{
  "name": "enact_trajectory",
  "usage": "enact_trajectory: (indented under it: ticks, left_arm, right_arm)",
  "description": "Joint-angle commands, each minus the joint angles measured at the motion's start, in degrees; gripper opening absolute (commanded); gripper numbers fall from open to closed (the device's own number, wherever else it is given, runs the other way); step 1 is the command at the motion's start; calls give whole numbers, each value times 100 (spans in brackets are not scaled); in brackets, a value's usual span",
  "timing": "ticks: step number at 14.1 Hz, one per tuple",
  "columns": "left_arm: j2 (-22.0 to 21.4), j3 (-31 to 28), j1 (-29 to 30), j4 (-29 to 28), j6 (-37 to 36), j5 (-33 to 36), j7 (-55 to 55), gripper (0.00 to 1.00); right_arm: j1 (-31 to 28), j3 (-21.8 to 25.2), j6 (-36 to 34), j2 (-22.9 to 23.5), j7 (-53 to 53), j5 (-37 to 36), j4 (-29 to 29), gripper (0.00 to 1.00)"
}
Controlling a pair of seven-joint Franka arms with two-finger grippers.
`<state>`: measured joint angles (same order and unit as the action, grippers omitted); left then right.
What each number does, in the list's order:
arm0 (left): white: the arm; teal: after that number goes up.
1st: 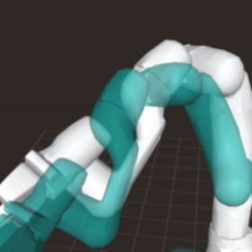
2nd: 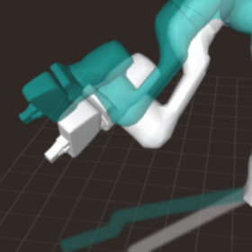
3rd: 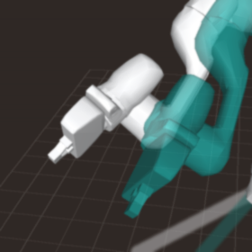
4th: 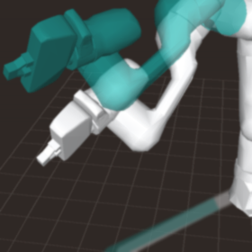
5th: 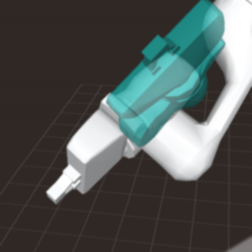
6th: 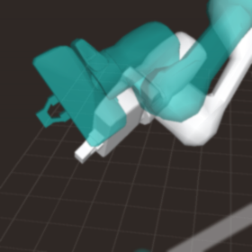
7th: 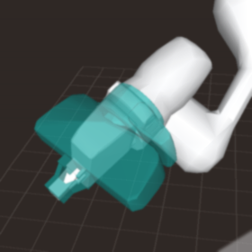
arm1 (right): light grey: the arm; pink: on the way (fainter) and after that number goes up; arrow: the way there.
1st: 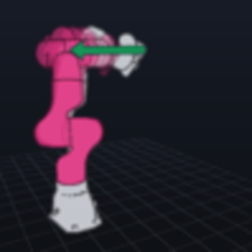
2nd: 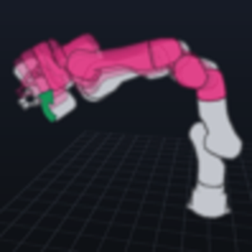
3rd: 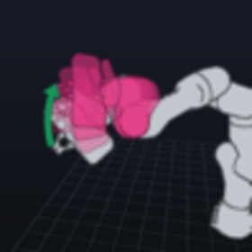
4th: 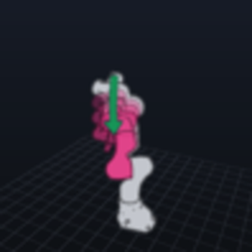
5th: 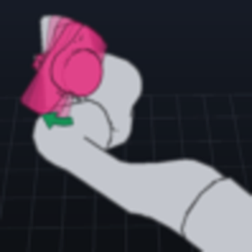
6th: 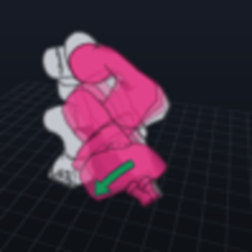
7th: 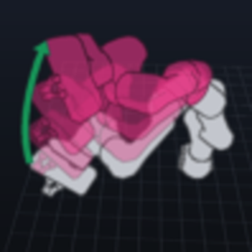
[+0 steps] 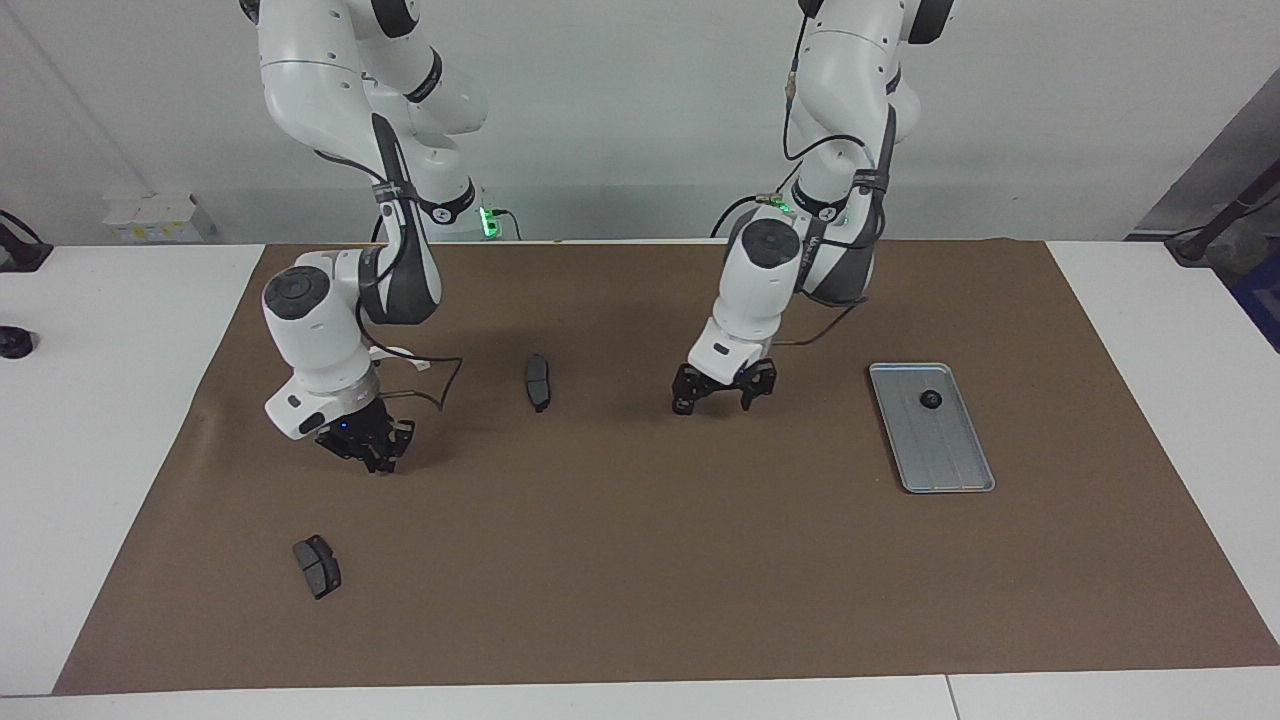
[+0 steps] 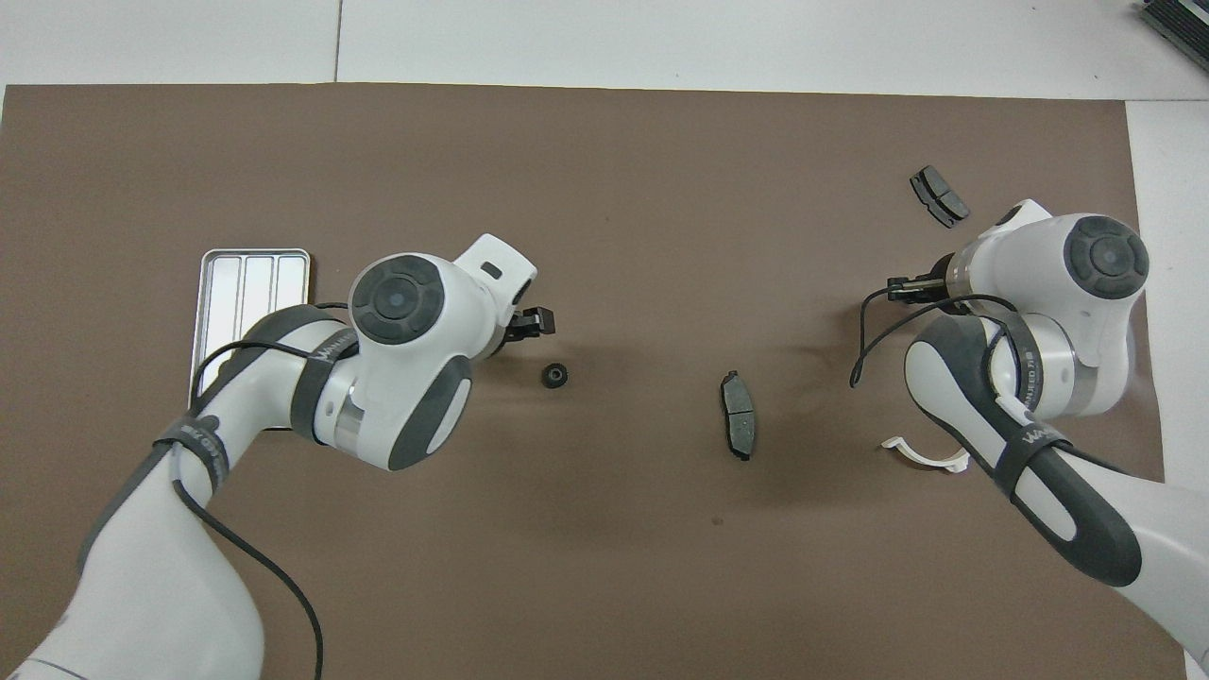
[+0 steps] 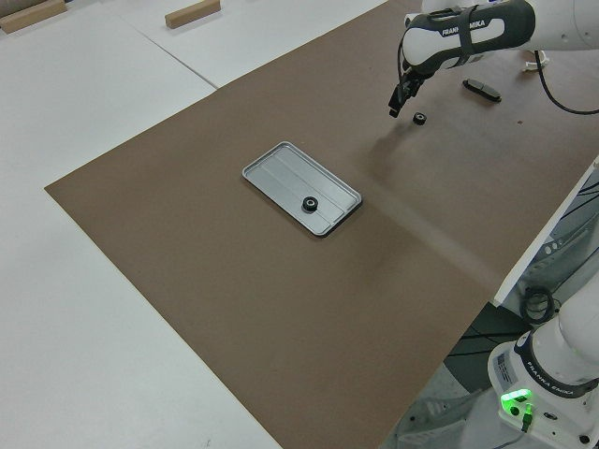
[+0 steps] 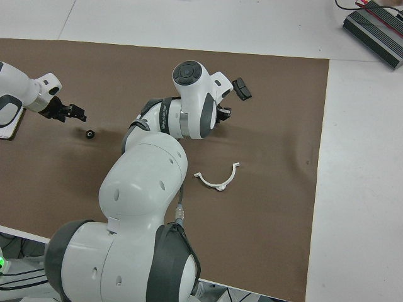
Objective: Place bearing gear from tray to pile
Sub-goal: 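Release the gear near the bracket while the left gripper releases gear at center, then move the right gripper to the center gear while the left gripper returns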
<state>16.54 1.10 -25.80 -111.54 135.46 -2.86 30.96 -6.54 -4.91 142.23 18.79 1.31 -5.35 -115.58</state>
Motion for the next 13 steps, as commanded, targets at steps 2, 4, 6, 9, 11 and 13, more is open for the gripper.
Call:
enact_trajectory:
  ticks: [2,4,6,9,11,13]
  left_arm:
    - [-405,49,1057,184,-852,32,-808,100]
    - [-546,40,1575,185,-1047,32,-1300,100]
    - [-590,40,2103,98,-1135,32,-2160,100]
    - [-739,40,2666,-271,-1092,23,-3014,100]
    - [-836,40,2869,-534,-1022,23,-3297,100]
    - [-863,40,3028,-754,-847,23,-3412,98]
  right_arm:
    - [-190,-98,51,-42,-167,121,-79,43]
    - [-164,-98,7,-138,-114,121,-70,100]
    - [-85,-107,-264,-348,52,121,-43,100]
    - [432,-116,-309,-533,552,121,-35,100]
    - [915,-125,-397,-586,974,121,18,100]
    - [1390,-116,-494,-561,1693,121,184,100]
